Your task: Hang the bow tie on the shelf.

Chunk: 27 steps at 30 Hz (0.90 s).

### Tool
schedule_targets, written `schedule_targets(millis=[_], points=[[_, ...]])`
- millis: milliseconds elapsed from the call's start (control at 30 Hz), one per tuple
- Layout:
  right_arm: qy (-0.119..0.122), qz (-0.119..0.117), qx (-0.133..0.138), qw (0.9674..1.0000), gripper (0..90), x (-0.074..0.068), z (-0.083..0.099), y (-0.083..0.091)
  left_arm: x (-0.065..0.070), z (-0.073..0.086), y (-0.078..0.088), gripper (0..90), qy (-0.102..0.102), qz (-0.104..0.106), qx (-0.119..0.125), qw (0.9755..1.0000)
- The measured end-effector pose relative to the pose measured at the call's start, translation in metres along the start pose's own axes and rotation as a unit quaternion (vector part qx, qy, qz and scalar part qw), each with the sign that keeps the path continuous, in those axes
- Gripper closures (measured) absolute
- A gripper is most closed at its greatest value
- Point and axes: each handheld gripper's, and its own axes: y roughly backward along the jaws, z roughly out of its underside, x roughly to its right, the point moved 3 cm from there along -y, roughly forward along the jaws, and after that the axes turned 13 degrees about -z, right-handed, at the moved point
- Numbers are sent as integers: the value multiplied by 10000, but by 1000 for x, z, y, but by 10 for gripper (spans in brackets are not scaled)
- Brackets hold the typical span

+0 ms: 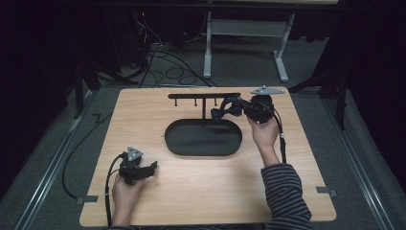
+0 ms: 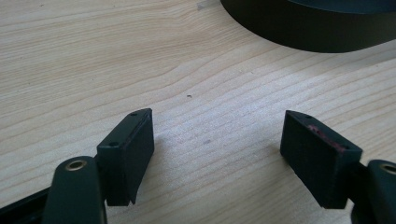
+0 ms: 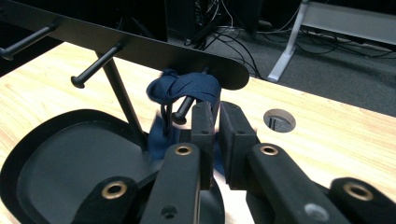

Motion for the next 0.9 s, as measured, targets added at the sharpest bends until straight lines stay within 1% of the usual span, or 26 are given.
schedule_targets(millis=[200,333,400,567,633,900], points=[[-63,-8,33,10000,755,1,4,8,0,0,0,264,-1,1,-1,10000],[-87,-60,4,9999,713,2,6,16,0,0,0,264,-1,0,0,10000],[-89,-103,41,9999,687,2,8,21,0,0,0,264,-1,0,0,10000],[-145,-139,52,9998,655,4,12,28,0,0,0,264,-1,-1,0,10000],[-237,-179,52,9995,632,7,16,33,0,0,0,264,-1,-1,0,10000],[-286,-158,88,9994,589,11,25,45,0,0,0,264,0,0,0,10000]])
